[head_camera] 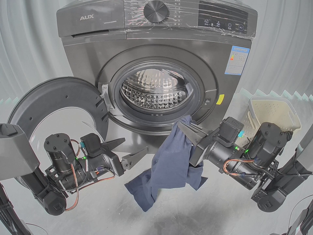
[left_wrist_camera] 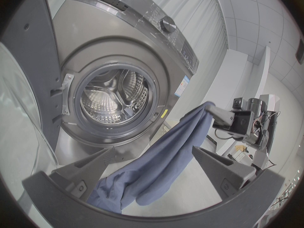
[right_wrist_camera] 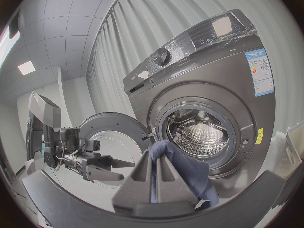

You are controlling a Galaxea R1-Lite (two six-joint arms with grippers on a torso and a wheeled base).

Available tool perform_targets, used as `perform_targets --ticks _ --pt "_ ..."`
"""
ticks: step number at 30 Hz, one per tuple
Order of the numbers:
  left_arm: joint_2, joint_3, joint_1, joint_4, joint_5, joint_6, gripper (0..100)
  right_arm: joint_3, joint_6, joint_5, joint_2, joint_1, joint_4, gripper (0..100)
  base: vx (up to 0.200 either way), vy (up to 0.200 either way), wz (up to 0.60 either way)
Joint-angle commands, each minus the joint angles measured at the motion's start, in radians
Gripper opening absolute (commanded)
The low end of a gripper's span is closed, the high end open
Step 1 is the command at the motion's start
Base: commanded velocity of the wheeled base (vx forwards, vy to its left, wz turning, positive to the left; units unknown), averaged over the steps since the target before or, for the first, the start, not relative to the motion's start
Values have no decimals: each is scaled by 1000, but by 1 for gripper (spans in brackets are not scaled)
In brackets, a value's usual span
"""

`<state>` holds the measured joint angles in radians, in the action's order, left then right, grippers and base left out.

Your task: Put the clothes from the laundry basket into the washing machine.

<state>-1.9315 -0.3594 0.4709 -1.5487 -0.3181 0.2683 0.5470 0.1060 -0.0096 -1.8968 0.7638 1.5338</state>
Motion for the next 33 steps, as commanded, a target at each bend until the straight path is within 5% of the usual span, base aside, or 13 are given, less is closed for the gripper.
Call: perform_targets --ticks 1,8,13,18,19,27,33 --pt "-43 0 -1 -1 1 -1 100 1 -2 0 19 2 -3 0 0 0 0" --pt "-27 3 9 -1 -1 -1 100 4 -2 -9 12 14 -8 0 0 0 0" --pt "-11 22 45 -2 -1 -4 100 14 1 -76 -15 26 -9 0 0 0 0" --pt "12 33 95 -1 -1 -50 100 30 4 -109 -56 49 -11 0 0 0 0" --pt "11 20 112 -1 -1 -63 100 48 4 -144 -68 51 -18 0 0 0 0" --pt "-40 -87 166 1 1 -57 100 106 11 -227 -93 68 -43 0 0 0 0" --pt "-130 -173 184 1 34 -58 100 113 21 -236 -96 77 -41 0 0 0 0"
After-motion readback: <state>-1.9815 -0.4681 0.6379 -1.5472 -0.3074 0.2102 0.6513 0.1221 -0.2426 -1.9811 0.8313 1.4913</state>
